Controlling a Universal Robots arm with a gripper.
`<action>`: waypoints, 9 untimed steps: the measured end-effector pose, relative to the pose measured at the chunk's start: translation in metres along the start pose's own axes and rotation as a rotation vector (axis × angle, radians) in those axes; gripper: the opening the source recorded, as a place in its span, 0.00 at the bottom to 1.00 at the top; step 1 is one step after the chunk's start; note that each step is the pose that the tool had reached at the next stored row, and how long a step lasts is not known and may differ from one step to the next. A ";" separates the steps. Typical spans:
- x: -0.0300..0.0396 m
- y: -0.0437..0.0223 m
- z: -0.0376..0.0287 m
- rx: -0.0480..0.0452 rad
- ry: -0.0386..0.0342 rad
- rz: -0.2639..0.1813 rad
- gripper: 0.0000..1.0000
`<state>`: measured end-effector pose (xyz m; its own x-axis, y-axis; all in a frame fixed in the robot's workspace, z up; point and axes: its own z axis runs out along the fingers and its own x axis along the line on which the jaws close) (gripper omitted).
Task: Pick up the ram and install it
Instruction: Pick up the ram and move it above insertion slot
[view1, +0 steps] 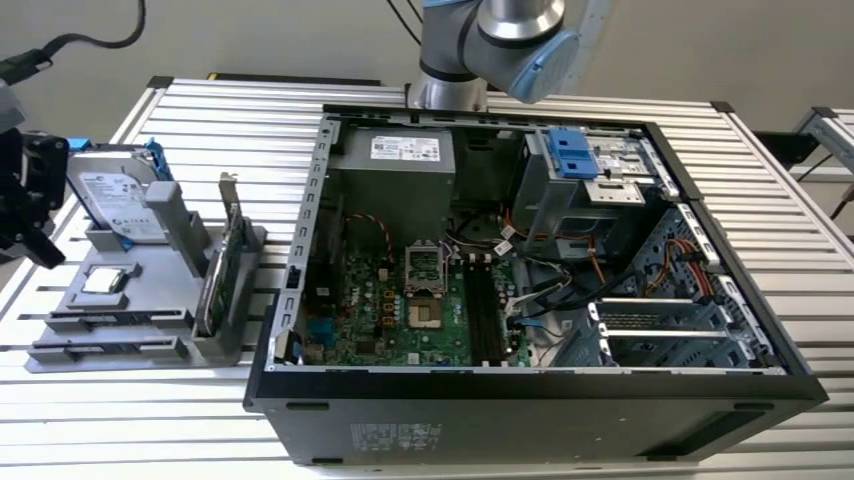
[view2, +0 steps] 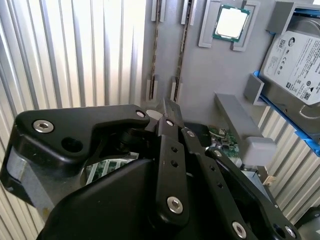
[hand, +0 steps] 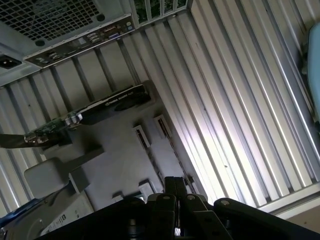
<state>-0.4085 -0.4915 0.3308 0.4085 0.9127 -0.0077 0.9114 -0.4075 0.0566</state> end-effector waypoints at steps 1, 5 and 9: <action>0.0000 0.0000 0.0003 0.0001 -0.0001 0.000 0.00; 0.0001 0.0000 0.0016 0.0000 0.0001 0.000 0.00; 0.0003 0.0004 0.0031 0.0000 0.0000 0.000 0.00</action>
<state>-0.4079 -0.4915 0.3277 0.4085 0.9127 -0.0077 0.9115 -0.4075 0.0566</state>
